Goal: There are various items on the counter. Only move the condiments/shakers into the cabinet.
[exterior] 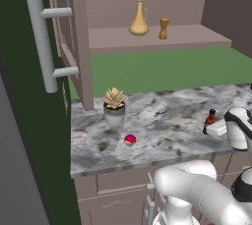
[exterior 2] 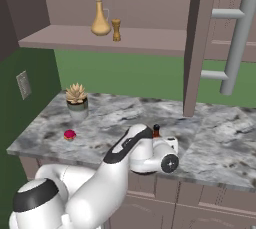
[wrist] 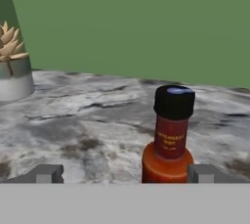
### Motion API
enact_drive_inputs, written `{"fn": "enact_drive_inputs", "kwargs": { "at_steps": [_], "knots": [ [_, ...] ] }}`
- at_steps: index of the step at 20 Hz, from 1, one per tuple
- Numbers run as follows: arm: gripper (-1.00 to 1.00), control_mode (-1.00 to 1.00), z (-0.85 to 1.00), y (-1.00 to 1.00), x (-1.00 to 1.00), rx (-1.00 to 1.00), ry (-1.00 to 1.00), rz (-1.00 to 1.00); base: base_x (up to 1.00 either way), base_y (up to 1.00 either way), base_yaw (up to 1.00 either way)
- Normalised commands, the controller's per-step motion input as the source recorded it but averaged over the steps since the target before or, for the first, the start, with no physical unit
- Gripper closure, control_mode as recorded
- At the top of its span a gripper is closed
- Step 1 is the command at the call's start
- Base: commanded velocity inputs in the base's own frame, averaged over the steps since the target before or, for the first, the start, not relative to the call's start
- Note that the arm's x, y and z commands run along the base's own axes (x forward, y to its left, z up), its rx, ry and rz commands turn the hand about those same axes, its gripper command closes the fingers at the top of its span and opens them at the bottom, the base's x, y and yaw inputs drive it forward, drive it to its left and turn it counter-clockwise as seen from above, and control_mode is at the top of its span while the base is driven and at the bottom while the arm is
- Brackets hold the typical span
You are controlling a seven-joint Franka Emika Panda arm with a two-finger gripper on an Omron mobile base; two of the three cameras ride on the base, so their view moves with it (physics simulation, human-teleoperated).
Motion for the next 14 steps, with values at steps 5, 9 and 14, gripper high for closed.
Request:
{"fn": "enact_drive_inputs", "kwargs": {
  "at_steps": [5,9,14],
  "knots": [
    [-1.0,-1.0,-0.02,0.0,0.19,0.0,0.01,0.0,0.0,0.0,0.0],
    [-1.0,-1.0,-0.02,-0.04,0.2,0.0,0.02,0.0,0.0,0.0,0.0],
    [-1.0,-1.0,0.0,-0.1,0.18,0.0,0.01,-0.02,0.0,0.0,0.0]
  ]
}}
